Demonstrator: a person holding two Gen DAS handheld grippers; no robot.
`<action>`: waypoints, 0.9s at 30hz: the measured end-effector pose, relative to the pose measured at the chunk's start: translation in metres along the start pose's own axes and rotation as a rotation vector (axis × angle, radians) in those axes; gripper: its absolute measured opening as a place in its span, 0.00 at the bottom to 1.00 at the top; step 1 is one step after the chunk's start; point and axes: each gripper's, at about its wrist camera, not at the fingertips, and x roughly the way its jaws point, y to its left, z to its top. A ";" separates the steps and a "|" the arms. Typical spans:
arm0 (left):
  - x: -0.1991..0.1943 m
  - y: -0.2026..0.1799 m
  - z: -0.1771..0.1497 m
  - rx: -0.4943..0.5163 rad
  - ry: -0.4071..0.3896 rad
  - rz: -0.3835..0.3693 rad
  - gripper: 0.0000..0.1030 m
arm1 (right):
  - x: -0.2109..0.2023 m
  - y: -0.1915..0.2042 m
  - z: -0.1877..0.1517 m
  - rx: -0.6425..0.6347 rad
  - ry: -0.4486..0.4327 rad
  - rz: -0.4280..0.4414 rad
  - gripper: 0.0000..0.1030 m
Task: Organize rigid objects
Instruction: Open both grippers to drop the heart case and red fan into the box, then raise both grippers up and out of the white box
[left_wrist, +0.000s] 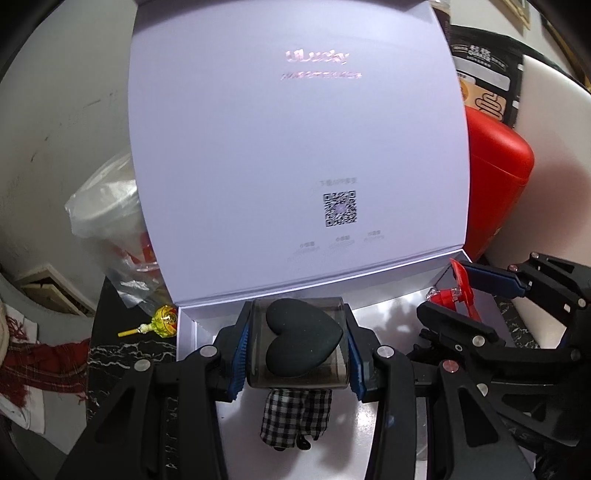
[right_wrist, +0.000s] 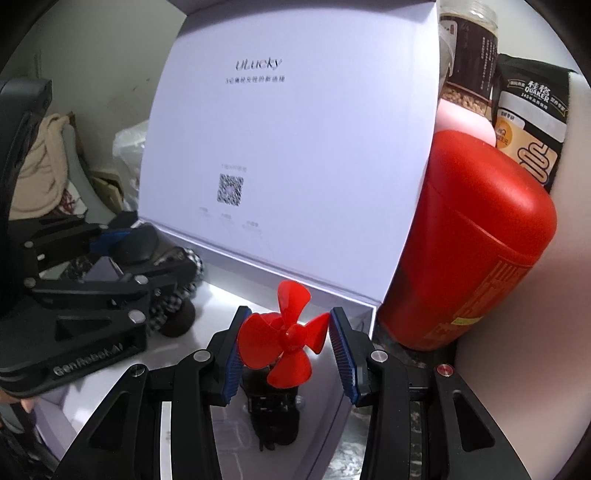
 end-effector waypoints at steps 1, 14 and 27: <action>0.000 0.002 0.000 -0.008 0.004 -0.003 0.41 | 0.002 0.001 0.000 0.004 0.001 -0.003 0.41; -0.003 0.005 0.001 -0.010 0.012 -0.036 0.42 | 0.008 0.004 0.002 0.007 0.006 -0.035 0.54; -0.032 0.005 0.005 -0.024 -0.058 0.058 0.77 | -0.002 0.007 0.000 0.035 -0.022 -0.037 0.61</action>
